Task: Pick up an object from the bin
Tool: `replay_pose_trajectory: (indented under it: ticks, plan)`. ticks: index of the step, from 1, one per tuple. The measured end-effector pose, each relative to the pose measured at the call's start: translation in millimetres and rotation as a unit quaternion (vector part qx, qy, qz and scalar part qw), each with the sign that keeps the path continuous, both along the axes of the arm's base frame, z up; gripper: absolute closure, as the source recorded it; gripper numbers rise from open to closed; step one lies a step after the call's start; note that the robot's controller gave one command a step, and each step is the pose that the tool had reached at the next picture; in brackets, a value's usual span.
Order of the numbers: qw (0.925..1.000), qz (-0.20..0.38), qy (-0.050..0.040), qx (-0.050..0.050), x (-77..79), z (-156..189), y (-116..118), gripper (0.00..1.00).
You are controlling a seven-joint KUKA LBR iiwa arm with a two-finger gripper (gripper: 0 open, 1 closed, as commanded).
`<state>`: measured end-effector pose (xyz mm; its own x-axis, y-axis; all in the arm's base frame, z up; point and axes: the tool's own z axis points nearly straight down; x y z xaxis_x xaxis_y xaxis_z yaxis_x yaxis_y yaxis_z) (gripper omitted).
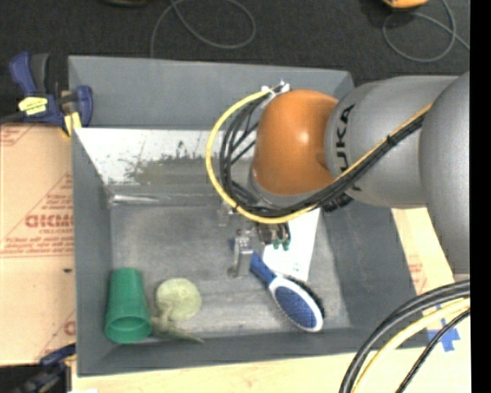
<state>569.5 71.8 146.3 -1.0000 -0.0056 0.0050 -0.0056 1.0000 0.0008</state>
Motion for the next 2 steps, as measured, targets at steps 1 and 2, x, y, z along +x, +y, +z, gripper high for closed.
replay_pose_trajectory:
  ticks: [1, 2]
  plan:
    - [1.0, -0.001, -0.0042, 0.0, 1.9, 4.7, -0.2, 0.0]
    - [0.9999, 0.013, -0.0053, 0.0, -42.0, -49.3, 64.1, 0.0]
